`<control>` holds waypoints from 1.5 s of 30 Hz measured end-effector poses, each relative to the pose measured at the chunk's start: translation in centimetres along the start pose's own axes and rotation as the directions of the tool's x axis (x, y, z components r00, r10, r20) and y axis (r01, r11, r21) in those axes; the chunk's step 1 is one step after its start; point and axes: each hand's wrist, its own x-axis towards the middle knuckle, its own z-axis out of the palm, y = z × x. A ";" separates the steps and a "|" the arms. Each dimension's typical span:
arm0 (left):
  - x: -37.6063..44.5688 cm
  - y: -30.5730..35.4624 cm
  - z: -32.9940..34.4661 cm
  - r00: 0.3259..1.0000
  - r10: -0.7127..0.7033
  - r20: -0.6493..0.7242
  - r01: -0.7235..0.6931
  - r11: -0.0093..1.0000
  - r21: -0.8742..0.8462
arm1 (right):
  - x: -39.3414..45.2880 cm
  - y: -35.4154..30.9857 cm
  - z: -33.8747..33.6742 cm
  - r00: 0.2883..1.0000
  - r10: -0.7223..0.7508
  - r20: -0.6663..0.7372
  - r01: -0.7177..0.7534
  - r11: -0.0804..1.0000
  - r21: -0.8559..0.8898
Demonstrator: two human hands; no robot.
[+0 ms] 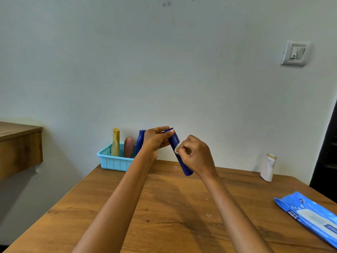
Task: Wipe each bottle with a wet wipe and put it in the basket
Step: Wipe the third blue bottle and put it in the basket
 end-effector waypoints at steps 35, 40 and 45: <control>-0.2 0.4 -0.4 0.988 0.014 0.152 -0.015 1.000 0.004 | 0.3 -0.3 -0.1 0.919 0.384 0.087 -0.381 0.811 0.444; -0.1 0.6 -0.8 0.992 0.046 0.117 -0.045 0.999 -0.006 | -0.1 1.7 -0.4 0.888 0.452 0.086 -0.451 0.818 0.358; -0.4 0.6 -0.2 0.981 0.024 0.192 -0.026 1.000 0.010 | 0.8 0.8 -0.9 0.900 0.434 0.047 -0.402 0.782 0.476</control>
